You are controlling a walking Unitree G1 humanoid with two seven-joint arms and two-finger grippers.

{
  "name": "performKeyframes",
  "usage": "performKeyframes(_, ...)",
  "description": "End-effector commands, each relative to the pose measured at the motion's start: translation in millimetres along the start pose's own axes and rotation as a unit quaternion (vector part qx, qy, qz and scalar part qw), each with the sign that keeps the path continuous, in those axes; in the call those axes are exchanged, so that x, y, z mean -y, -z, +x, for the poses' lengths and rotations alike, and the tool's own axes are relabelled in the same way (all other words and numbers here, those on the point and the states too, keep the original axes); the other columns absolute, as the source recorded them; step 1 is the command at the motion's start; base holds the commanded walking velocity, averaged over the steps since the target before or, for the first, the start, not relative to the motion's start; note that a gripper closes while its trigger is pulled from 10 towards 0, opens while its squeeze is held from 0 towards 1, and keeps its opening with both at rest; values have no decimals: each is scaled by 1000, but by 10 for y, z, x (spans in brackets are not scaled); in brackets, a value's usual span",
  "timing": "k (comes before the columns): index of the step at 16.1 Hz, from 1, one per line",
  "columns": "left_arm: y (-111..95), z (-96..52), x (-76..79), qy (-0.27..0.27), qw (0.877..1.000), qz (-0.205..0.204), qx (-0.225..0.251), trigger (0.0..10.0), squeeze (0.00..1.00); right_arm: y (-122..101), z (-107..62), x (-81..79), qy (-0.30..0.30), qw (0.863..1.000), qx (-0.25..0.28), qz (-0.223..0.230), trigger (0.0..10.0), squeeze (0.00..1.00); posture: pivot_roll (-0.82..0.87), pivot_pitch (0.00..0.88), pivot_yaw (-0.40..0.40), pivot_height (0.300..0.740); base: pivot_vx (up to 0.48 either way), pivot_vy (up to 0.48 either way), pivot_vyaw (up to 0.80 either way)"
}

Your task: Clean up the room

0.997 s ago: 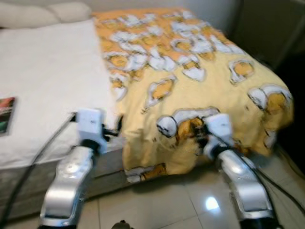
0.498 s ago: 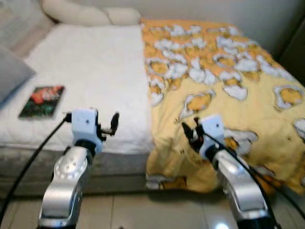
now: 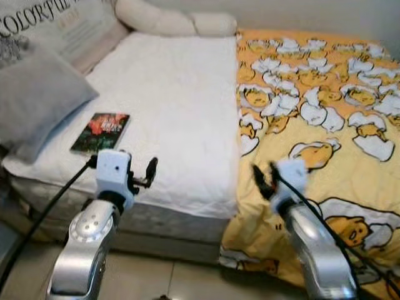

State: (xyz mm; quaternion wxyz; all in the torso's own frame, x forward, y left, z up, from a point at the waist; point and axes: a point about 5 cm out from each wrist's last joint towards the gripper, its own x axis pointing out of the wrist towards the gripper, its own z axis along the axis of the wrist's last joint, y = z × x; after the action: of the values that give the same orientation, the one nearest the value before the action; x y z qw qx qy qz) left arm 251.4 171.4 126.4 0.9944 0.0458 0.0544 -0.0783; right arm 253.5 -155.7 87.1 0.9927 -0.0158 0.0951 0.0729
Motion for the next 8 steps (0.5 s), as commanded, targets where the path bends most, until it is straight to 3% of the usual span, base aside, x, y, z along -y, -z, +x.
performKeyframes(1,79,-30,-20,0,1000,9,-13,10000,0,8,-56,98,28,1000,4,0,10000,0,5,0,14,740,0,0,0)
performKeyframes(3,112,-54,-65,-2,999,29,-20,10000,0,71,-90,126,39,999,-9,4,10000,0,2,0,16,740,0,0,0)
performKeyframes(8,193,-133,-119,-8,999,21,-39,10000,0,97,-101,187,41,999,-18,20,10000,0,-10,0,26,740,0,0,0)
